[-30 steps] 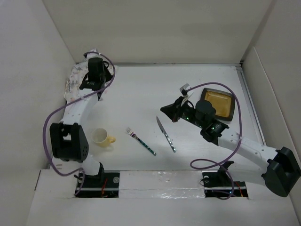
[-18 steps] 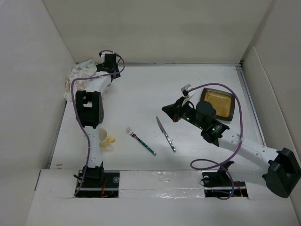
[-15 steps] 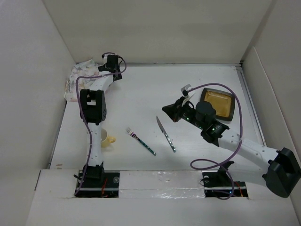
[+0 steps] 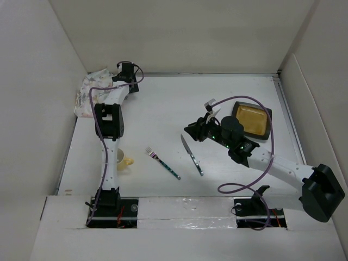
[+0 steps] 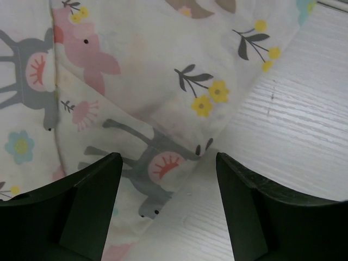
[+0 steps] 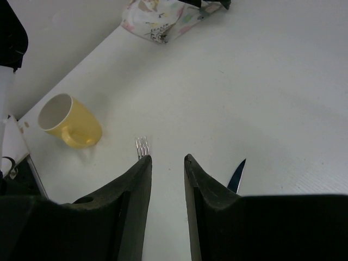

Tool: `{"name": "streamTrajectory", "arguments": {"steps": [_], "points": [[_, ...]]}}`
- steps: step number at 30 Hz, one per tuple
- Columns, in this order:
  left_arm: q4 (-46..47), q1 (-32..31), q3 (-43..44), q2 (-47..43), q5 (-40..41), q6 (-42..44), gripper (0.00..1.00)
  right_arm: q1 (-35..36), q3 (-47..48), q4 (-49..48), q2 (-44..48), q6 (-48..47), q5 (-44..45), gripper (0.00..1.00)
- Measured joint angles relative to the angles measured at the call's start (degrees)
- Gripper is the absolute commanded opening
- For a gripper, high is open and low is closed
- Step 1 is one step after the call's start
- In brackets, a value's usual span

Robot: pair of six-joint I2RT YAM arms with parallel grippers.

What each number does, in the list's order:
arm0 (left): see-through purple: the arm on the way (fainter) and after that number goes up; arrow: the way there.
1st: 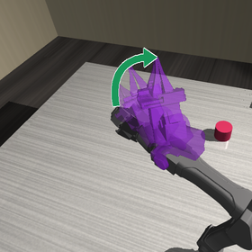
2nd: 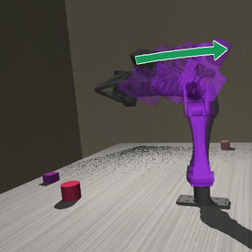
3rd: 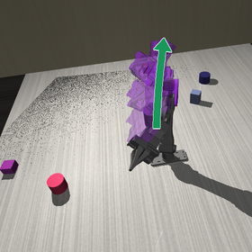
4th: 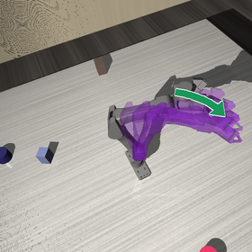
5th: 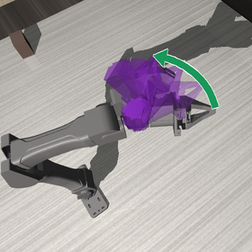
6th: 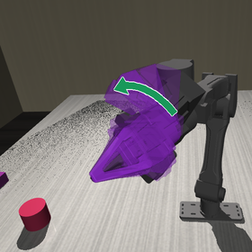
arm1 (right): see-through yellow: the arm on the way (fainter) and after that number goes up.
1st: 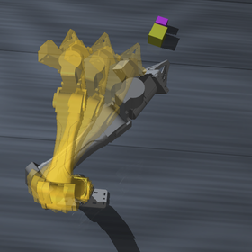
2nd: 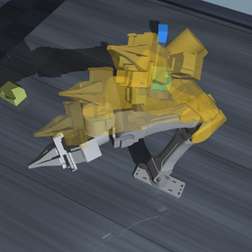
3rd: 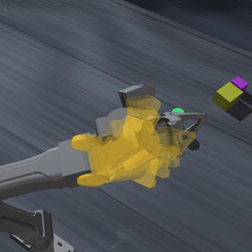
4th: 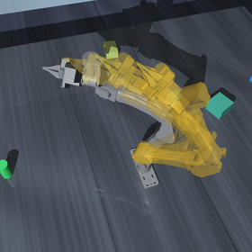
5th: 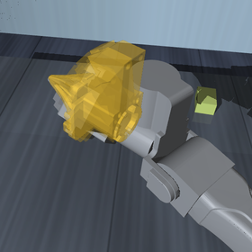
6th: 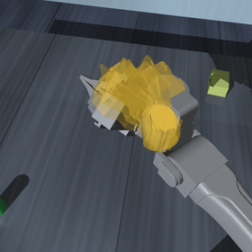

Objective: Set the dinner table for one person

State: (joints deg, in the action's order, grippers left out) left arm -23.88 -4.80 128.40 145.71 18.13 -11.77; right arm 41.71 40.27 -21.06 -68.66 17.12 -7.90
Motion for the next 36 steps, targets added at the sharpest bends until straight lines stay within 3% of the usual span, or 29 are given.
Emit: {"name": "streamTrajectory", "arguments": {"steps": [2,3,4,6,7,10,19,26,28,29,30,32,33,35,36], "points": [[0.5,0.7,0.0,0.1,-0.7,0.9,0.63,0.0,0.0,-0.1,-0.1,0.0,0.0,0.36],[0.7,0.9,0.0,0.1,-1.3,1.4,0.54,0.0,0.0,-0.1,-0.2,0.0,0.0,0.36],[0.8,1.2,0.0,0.1,-2.0,1.9,0.54,0.0,0.0,-0.2,-0.4,0.0,0.0,0.37],[1.1,1.6,0.0,0.1,-3.2,2.5,0.43,0.0,0.1,-0.3,-1.0,0.0,0.0,0.37],[1.3,1.7,-0.1,0.1,-3.9,2.9,0.27,0.0,0.1,-0.4,-1.3,0.0,0.0,0.37],[1.8,1.6,-0.2,0.3,-5.9,3.7,0.0,0.0,0.1,-0.4,-2.3,0.0,0.0,0.37],[5.2,-3.5,-4.8,-2.2,-8.1,7.7,0.0,0.0,0.1,-0.4,-2.3,0.3,0.9,0.37],[5.2,-17.7,-7.7,-6.2,-14.0,12.5,0.0,-0.2,0.1,2.9,1.7,0.8,8.6,0.37],[5.3,-22.6,-8.8,-7.7,-14.0,14.6,0.0,-0.9,0.1,3.5,4.1,1.3,11.3,0.33],[5.6,-24.9,-9.5,-8.4,-13.5,15.4,0.04,-1.4,0.0,3.7,5.1,1.8,12.6,0.3],[5.7,-26.9,-10.3,-9.0,-13.1,16.1,0.18,-2.0,-0.1,4.1,6.3,2.2,13.7,0.23],[5.7,-29.7,-11.9,-10.1,-12.9,17.0,0.31,-3.6,-0.9,4.7,8.5,3.3,15.8,0.14],[5.6,-30.5,-12.7,-10.6,-12.8,17.1,0.44,-4.2,-1.3,5.1,9.4,3.9,16.9,0.07],[5.9,-30.8,-14.6,-11.5,-12.3,17.2,0.55,-5.4,-2.2,5.8,10.8,5.1,18.8,0.02],[6.3,-30.5,-16.1,-12.3,-11.6,16.9,0.56,-6.0,-2.6,6.1,11.3,5.6,19.4,0.0]]}}
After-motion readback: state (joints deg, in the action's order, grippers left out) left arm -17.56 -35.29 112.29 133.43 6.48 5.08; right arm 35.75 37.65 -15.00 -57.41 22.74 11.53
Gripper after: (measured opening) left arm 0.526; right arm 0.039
